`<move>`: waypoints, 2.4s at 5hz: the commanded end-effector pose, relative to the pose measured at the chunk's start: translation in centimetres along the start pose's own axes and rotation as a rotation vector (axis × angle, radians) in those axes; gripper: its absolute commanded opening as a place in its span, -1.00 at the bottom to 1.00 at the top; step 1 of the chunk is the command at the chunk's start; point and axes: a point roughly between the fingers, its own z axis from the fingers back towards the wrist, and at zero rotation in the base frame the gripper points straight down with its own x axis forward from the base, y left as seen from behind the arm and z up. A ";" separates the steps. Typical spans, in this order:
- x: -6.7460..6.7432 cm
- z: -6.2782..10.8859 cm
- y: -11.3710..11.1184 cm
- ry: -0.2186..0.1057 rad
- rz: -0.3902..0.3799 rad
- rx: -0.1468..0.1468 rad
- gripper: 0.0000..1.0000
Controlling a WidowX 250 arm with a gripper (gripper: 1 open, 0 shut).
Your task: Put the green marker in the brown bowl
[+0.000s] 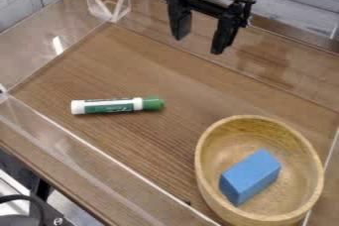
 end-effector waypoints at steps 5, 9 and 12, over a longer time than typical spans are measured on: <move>-3.6 -2.0 7.3 -0.003 -0.813 0.110 1.00; -4.6 -6.2 9.5 -0.038 -0.870 0.116 1.00; -4.8 -9.1 10.1 -0.060 -0.790 0.093 1.00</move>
